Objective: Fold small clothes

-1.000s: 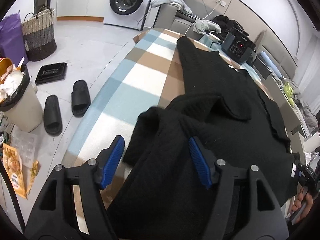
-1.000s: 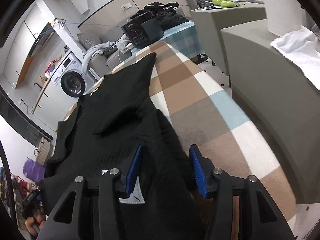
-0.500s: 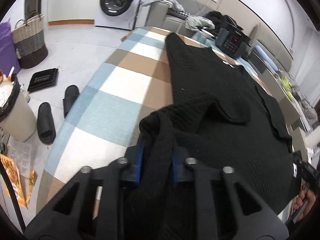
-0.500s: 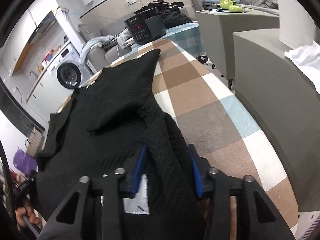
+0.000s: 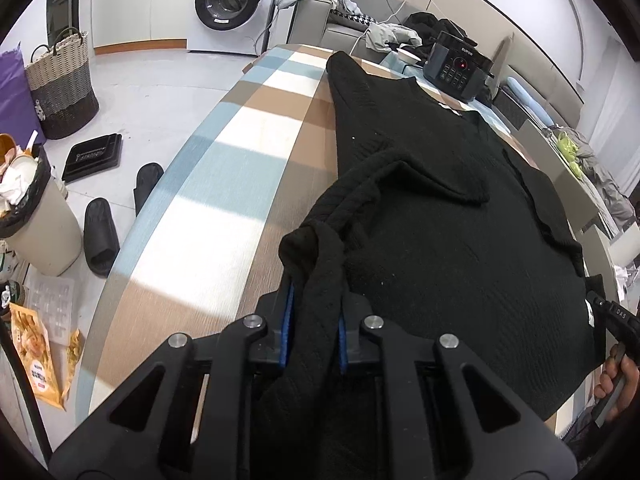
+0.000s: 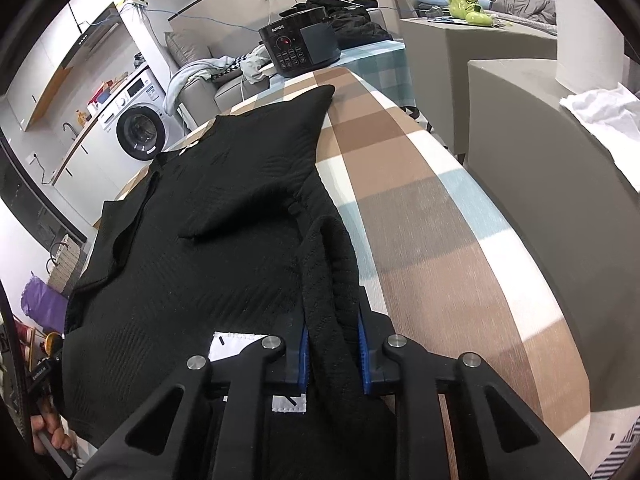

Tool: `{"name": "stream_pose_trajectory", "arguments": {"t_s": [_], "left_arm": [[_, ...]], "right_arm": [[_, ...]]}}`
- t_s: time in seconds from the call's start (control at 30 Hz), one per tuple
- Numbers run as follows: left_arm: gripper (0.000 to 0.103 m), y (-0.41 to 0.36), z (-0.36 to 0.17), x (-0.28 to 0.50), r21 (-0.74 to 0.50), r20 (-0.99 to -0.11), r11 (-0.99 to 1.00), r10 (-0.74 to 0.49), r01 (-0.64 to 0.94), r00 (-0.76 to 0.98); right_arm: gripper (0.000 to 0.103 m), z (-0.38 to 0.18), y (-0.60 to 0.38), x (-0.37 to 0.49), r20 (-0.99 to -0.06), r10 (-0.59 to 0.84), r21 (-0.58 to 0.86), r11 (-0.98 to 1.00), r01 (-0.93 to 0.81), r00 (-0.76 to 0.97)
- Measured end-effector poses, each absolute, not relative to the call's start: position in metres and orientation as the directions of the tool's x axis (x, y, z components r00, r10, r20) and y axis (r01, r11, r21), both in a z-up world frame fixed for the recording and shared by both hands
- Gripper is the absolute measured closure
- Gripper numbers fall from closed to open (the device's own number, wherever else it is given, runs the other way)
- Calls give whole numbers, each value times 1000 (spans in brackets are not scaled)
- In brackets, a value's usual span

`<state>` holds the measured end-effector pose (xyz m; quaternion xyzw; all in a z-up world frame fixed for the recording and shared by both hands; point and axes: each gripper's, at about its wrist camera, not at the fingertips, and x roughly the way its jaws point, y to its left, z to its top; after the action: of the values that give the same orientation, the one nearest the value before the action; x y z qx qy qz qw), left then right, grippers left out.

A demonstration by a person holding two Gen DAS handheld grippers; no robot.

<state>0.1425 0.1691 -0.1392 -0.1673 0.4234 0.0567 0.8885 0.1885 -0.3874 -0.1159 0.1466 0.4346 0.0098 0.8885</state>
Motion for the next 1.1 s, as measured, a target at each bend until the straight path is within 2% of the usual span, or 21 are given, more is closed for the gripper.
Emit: {"name": "stream_pose_trajectory", "arguments": {"t_s": [0.5, 0.57, 0.63, 0.67, 0.73, 0.8, 0.87, 0.93, 1.07, 1.1], "left_arm": [[90, 148, -134, 64, -271, -774, 935, -69, -230, 630], [89, 148, -131, 60, -272, -773, 932, -64, -239, 631], [88, 148, -125, 57, -270, -770, 931, -55, -246, 636], [87, 148, -123, 56, -264, -770, 932, -48, -249, 636], [75, 147, -115, 53, -230, -776, 936, -11, -266, 631], [73, 148, -107, 50, -230, -769, 934, -3, -273, 639], [65, 149, -93, 43, -226, -754, 934, 13, -277, 657], [51, 151, -78, 37, -231, -732, 933, 21, -277, 681], [48, 151, -42, 21, -263, -680, 934, -1, -243, 733], [44, 151, -32, 19, -263, -671, 935, -2, -236, 741]], "right_arm": [[87, -109, -414, 157, -764, 132, 309, 934, 178, 632], [82, -109, -414, 157, -765, 134, 316, 931, 185, 630], [62, -104, -411, 159, -764, 136, 319, 929, 186, 631], [58, -100, -409, 158, -753, 149, 332, 927, 174, 641], [52, -93, -406, 153, -739, 149, 328, 931, 159, 657], [45, -78, -399, 150, -730, 135, 297, 946, 132, 670], [37, -65, -394, 143, -714, 143, 285, 954, 98, 685], [29, -41, -386, 135, -684, 157, 272, 961, 50, 712], [21, 6, -376, 120, -645, 163, 213, 977, -29, 746], [17, 16, -375, 117, -637, 160, 200, 979, -38, 754]]}}
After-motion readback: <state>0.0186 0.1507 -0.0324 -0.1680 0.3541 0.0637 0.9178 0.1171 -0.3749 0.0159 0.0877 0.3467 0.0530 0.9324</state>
